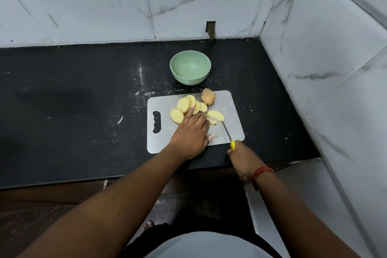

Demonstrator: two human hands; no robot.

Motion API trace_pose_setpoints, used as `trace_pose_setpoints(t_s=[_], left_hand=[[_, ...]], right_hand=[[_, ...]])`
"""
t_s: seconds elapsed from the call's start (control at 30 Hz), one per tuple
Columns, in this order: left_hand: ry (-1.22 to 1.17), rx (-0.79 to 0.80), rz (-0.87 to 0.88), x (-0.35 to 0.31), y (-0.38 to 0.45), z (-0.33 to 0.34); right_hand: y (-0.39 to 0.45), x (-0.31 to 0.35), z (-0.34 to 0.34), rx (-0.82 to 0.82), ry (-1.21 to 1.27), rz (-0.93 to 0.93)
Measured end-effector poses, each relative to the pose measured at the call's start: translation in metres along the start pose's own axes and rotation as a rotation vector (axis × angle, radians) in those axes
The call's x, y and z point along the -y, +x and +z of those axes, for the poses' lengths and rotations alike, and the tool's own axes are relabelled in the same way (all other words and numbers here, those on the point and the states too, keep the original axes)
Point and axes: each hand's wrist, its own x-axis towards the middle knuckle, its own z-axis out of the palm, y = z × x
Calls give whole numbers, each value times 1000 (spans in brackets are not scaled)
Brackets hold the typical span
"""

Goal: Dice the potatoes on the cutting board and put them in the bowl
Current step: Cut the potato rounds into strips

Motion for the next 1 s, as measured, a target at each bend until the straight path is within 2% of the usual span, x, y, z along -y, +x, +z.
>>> trace_pose_setpoints(t_s=[0.13,0.3,0.6,1.0], left_hand=[[-17,-17,-3,-8,-4,3],[-11,34,-34,-9,-5,1],[-50,-30,11,-8,-9,6],[-85,-70,-24,-5,-24,13]], right_hand=[[-1,2,2,-3,25,7],[-2,5,4,-42,-15,-34],[-1,6,7,-56,-80,-63],[1,11,13,-41,-192,-56]])
